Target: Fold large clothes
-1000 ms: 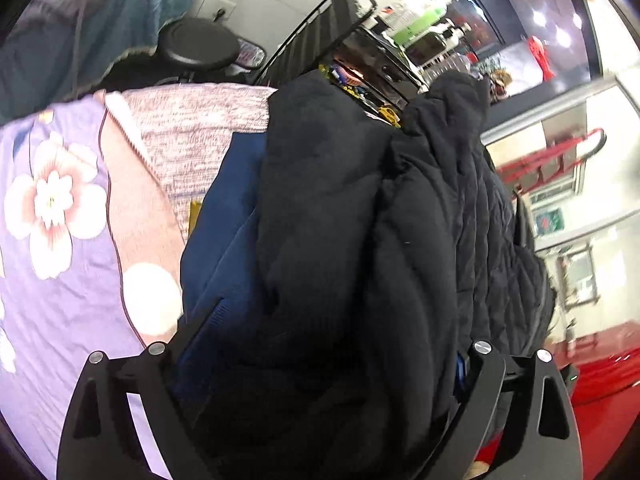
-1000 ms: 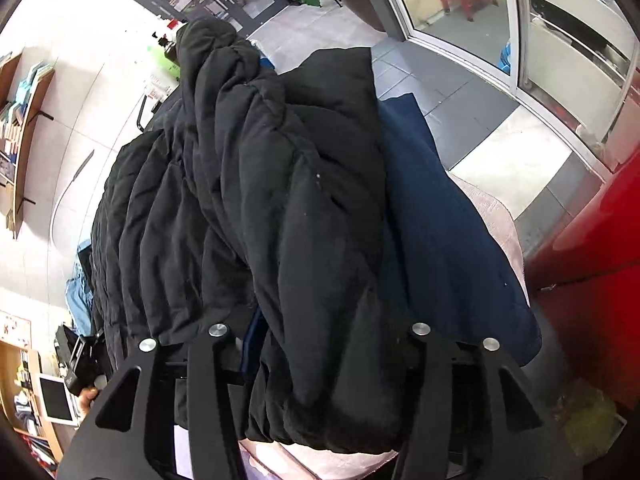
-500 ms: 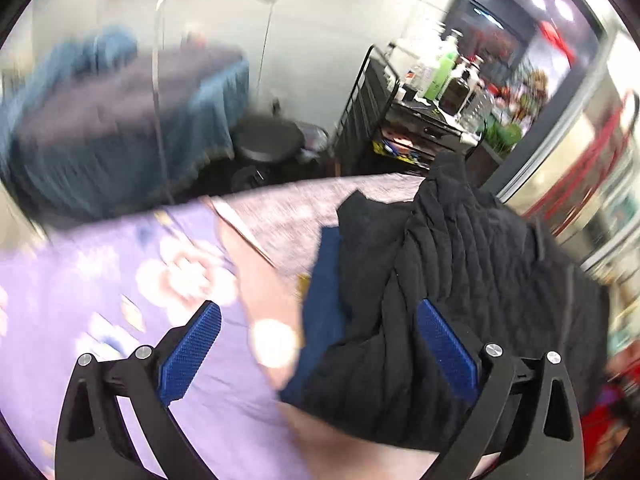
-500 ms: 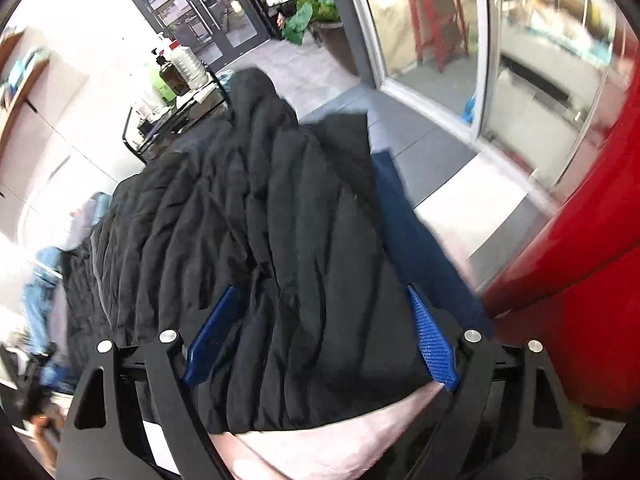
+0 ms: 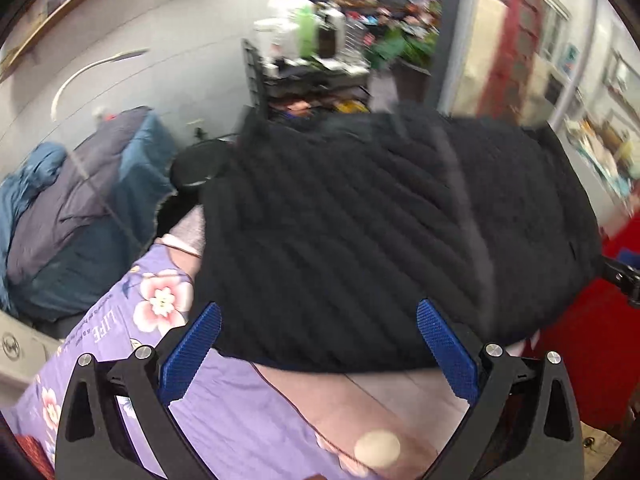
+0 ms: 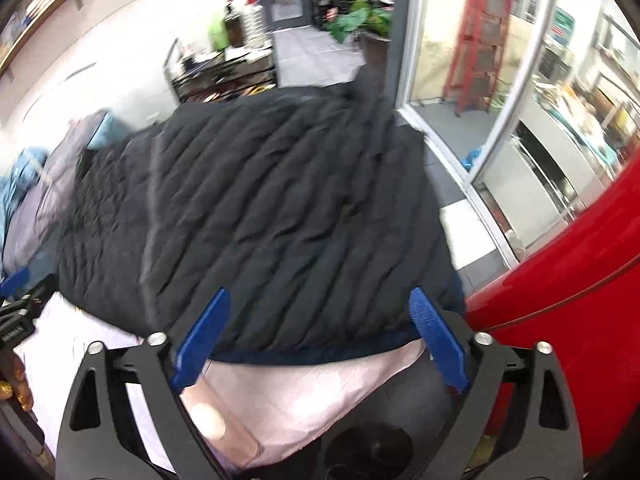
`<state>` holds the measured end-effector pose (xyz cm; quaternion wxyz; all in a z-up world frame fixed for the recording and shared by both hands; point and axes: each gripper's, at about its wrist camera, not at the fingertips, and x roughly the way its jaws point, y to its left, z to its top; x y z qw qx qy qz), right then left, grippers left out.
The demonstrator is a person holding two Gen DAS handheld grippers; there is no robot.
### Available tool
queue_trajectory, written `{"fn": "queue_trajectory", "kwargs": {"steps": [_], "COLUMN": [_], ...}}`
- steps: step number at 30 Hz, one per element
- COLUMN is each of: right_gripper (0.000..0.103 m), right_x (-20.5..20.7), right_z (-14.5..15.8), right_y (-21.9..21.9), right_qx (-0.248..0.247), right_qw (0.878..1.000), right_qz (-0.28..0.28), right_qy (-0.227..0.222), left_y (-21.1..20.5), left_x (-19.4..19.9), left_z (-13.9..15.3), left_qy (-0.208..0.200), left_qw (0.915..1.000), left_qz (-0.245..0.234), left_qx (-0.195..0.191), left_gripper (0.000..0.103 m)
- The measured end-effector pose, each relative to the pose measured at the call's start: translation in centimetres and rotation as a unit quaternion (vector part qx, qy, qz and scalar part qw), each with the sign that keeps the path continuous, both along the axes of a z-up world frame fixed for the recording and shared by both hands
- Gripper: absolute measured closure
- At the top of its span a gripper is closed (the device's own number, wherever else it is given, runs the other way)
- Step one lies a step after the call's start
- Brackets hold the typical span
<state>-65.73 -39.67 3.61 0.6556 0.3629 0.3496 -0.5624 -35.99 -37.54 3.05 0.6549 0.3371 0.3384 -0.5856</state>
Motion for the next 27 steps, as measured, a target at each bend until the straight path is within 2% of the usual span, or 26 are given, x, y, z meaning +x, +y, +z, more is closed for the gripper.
{"fn": "queue_trajectory", "kwargs": {"steps": [8,20,27], "right_gripper": [0.01,0.01,0.01], "right_x": [3.8,6.0,6.9], "right_z": [-0.4,-1.4,-1.8], "right_y": [2.0,2.3,2.3], "right_qx": [0.007,0.021,0.026], "right_qw": [0.999,0.997,0.995], "right_qz": [0.041,0.065,0.078], "right_qy": [0.014,0.037,0.049], "left_y": [0.8,1.4,1.5], "left_x": [-2.8,-4.2,-3.9], "left_z": [-1.8,-2.5,-2.8], "left_qy": [-0.024,-0.024,-0.025], "left_qw": [0.9985,0.9969,0.9967], "left_qz": [-0.019,-0.034,-0.022], "left_qx": [0.046,0.067,0.074], "left_gripper": [0.006,0.006,0.006]}}
